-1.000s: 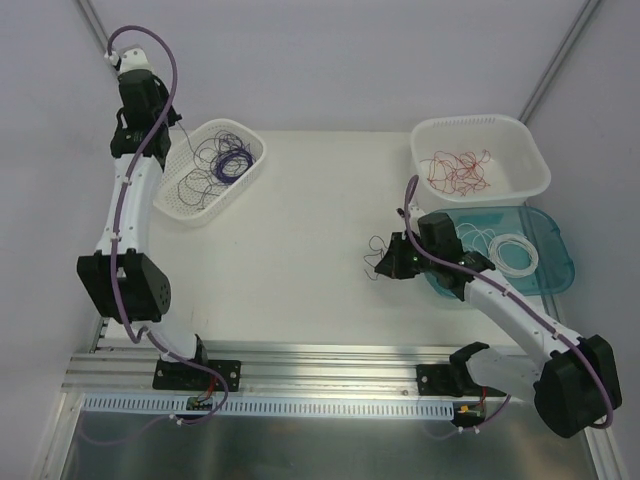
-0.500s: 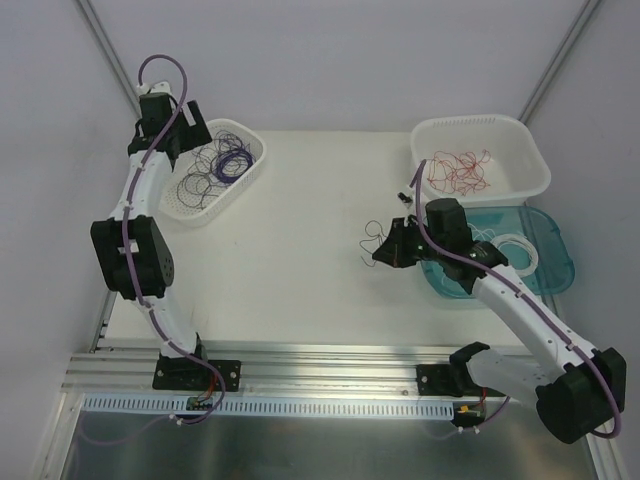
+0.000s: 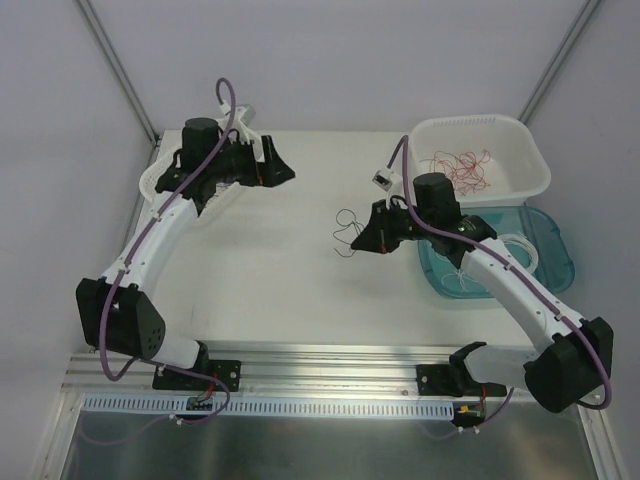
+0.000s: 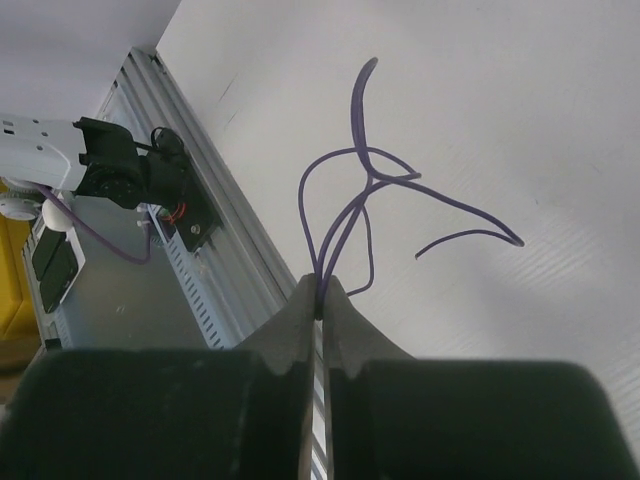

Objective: Untangle the cables

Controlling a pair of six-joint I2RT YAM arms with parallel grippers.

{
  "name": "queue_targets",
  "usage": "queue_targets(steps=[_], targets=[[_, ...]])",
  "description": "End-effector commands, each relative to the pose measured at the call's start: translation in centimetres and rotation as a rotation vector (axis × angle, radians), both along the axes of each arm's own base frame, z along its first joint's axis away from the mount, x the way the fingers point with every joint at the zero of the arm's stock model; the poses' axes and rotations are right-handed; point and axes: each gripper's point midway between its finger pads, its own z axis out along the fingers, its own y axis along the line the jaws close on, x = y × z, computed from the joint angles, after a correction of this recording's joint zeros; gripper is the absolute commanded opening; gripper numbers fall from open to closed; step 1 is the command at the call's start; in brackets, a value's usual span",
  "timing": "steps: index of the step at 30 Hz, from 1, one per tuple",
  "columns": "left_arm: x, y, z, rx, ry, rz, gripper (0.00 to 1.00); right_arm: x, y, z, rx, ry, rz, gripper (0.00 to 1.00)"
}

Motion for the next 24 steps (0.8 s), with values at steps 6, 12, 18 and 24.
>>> queue_targets(steps=[6, 12, 18, 24], targets=[[-10.2, -10.8, 1.9, -0.090, -0.052, -0.433, 0.90, -0.8, 3.2, 2.0, 0.071, -0.056, 0.166, 0.01], [-12.3, -12.2, 0.4, -0.087, -0.029, -0.498, 0.81, -1.6, 4.5, 2.0, 0.084, -0.051, 0.202, 0.01], [-13.7, -12.8, -0.2, -0.092, -0.020, -0.561, 0.62, -1.9, 4.8, 2.2, 0.094, -0.057, 0.200, 0.01], [-14.5, -13.8, -0.7, -0.101, 0.003, -0.609, 0.41, -2.3, 4.9, 2.1, 0.091, -0.060, 0.202, 0.01]])
